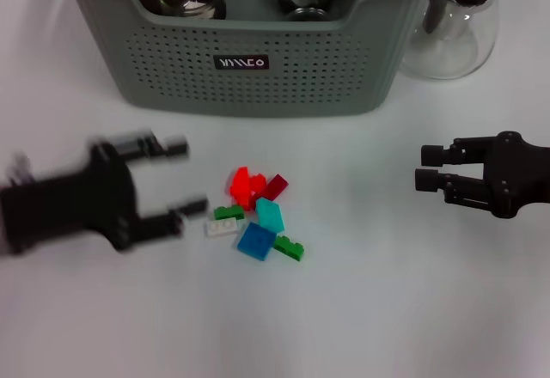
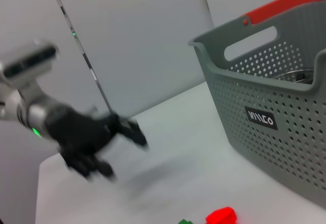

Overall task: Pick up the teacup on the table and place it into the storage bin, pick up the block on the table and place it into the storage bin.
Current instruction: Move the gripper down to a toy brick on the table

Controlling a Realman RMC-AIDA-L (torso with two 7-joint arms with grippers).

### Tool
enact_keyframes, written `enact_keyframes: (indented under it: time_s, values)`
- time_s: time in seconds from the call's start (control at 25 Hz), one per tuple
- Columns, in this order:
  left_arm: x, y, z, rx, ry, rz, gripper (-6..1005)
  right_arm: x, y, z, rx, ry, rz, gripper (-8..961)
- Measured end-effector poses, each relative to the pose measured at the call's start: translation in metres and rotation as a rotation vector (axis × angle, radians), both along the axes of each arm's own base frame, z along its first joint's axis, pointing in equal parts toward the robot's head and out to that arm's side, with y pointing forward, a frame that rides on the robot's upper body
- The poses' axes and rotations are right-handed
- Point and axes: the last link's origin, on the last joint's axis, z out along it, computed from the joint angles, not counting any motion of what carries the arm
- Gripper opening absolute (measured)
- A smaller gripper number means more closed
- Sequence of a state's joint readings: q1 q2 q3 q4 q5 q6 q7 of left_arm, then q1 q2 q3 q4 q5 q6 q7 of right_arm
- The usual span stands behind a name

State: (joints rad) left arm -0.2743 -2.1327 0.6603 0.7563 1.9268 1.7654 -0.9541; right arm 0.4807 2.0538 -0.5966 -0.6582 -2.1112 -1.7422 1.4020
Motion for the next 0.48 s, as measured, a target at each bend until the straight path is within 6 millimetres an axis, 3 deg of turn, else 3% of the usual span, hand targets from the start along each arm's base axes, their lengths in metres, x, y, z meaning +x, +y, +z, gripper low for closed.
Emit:
enact_keyframes:
  time_s: [0.2,0.48]
  values:
    - [-0.016,0.0,-0.043,-0.024,0.105,0.078,603,-0.002,0.001,-0.002,-0.011,0.001,-0.004,424]
    - [-0.028,-0.001,-0.059,-0.029,0.173,0.118,551,-0.001,0.0,-0.002,-0.012,-0.001,-0.009,424]
